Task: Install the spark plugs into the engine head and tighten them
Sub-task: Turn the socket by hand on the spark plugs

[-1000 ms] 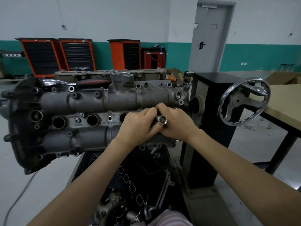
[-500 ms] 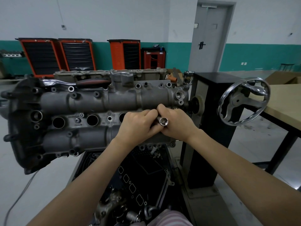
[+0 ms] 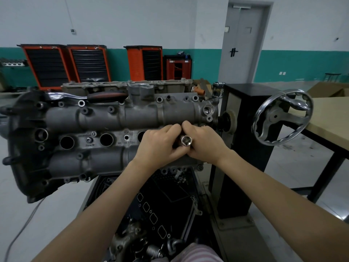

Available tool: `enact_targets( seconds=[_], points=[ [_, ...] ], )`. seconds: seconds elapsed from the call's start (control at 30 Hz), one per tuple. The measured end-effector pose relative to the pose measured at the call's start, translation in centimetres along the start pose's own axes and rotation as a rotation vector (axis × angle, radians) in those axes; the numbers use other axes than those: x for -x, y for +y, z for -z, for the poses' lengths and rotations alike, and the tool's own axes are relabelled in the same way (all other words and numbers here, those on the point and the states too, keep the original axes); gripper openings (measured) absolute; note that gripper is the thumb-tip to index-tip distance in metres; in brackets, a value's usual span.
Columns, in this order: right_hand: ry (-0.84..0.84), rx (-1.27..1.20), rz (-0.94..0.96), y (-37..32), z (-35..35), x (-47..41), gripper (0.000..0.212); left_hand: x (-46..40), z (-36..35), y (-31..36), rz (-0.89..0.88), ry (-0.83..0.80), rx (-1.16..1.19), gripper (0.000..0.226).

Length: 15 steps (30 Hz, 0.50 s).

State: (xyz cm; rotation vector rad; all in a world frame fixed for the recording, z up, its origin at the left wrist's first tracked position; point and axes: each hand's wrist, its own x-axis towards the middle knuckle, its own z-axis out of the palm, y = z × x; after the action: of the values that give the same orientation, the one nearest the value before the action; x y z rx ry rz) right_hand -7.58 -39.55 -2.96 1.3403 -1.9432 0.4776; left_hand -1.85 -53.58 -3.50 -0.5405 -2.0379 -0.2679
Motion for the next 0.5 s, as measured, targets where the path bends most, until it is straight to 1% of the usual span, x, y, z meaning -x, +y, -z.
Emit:
enact_targets(
  seconds=[0.17, 0.23, 0.3, 0.4, 0.43, 0.5],
  points=[
    [-0.003, -0.022, -0.012, -0.13, -0.03, 0.12, 0.038, 0.02, 0.16, 0.1, -0.02, -0.013, 0.011, 0.031],
    [-0.001, -0.024, -0.008, -0.15, 0.09, 0.06, 0.041, -0.04, 0.33, 0.27, -0.023, -0.001, 0.044, 0.029],
    [-0.013, -0.022, -0.004, -0.06, 0.12, 0.04, 0.035, -0.06, 0.42, 0.36, -0.018, 0.005, 0.07, 0.03],
    [-0.036, -0.015, -0.011, -0.07, 0.1, -0.08, 0.015, -0.03, 0.29, 0.3, 0.0, -0.003, 0.048, 0.031],
    [-0.039, -0.01, -0.018, -0.08, 0.02, -0.1, 0.014, -0.02, 0.19, 0.23, 0.006, -0.006, 0.027, 0.031],
    [-0.041, -0.001, -0.03, -0.04, -0.05, -0.08, 0.021, 0.01, 0.01, 0.04, 0.001, -0.007, -0.013, 0.032]
  ],
)
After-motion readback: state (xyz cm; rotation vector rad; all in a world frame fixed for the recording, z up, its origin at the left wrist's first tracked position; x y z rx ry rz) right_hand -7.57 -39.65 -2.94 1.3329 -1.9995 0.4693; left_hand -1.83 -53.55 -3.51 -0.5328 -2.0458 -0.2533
